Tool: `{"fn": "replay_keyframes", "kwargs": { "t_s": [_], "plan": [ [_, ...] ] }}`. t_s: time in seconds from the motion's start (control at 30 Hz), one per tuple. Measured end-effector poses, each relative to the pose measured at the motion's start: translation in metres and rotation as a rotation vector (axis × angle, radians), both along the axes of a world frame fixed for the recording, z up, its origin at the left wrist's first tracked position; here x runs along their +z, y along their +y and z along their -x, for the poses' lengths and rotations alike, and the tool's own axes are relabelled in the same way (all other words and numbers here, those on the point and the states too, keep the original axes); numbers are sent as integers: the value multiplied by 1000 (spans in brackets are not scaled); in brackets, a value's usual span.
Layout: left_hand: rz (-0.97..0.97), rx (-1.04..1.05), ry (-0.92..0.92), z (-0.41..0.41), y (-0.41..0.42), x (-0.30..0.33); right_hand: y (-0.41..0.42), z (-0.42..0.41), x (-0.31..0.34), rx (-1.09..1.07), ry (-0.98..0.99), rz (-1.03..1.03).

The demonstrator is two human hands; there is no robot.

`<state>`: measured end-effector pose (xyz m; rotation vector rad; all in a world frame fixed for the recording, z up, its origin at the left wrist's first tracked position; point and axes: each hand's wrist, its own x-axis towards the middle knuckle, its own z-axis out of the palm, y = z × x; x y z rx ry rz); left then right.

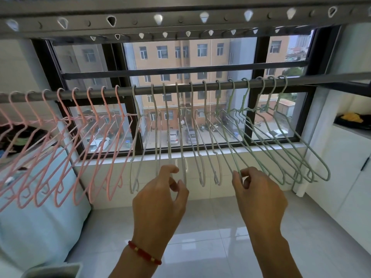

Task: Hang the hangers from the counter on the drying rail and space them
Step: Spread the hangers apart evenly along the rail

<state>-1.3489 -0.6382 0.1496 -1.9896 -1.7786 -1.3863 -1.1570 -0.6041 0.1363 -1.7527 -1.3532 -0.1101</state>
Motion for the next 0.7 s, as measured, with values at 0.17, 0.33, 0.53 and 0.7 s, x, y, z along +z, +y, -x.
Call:
{"fn": "replay_keyframes", "kwargs": {
  "t_s": [0.17,0.33,0.53,0.7],
  "plan": [
    [1,4,11,1,0,0,0,0,-1,5,-10,9],
    [-11,0,6,2,1,0,1,1,-3,13,-25,8],
    [-15,-4,12,1,2,-1,2,-2,-4,16,-29,10],
    [-20,-4,7,-1,3,0,1,-5,-4,25,-24,4]
  ]
}}
